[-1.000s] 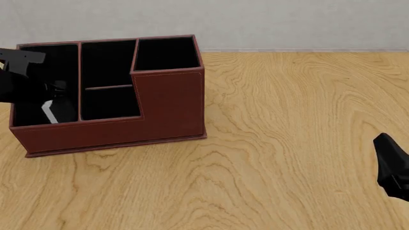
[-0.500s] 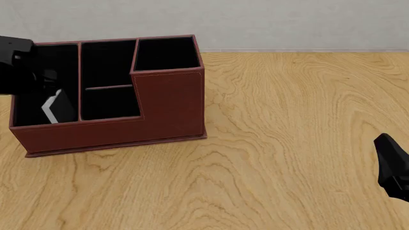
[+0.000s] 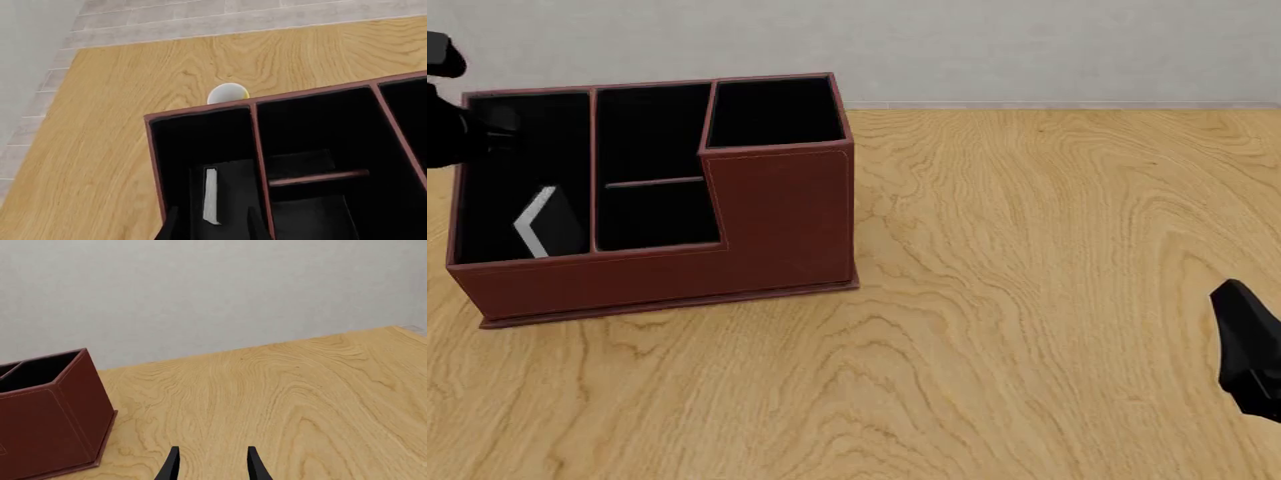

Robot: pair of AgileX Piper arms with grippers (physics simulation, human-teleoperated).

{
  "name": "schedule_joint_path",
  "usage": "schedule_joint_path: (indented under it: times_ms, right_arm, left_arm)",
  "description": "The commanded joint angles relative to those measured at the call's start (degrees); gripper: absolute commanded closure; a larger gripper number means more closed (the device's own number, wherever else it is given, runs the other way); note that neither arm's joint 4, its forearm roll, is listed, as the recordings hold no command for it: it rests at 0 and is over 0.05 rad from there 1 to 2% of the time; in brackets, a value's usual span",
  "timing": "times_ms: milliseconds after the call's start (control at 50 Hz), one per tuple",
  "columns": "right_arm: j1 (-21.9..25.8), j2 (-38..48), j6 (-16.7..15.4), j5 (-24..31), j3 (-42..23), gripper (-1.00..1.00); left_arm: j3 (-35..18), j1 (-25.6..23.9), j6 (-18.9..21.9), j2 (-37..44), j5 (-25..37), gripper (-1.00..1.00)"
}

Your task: Pick up the book and place it in the left compartment of the caddy.

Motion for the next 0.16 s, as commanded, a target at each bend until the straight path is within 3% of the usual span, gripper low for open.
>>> schedule_joint_path:
  times_ms: [20, 160]
  right_arm:
    - [-0.2, -0.8, 0.1, 0.6, 0.0, -1.00]
    - [-0.2, -0.5, 0.1, 0.4, 0.0, -1.00]
  left_arm:
    - [0.4, -1.3, -2.1, -5.4, 0.7, -1.00]
    - [1.0, -2.7, -7.5, -10.7, 0.8, -1.00]
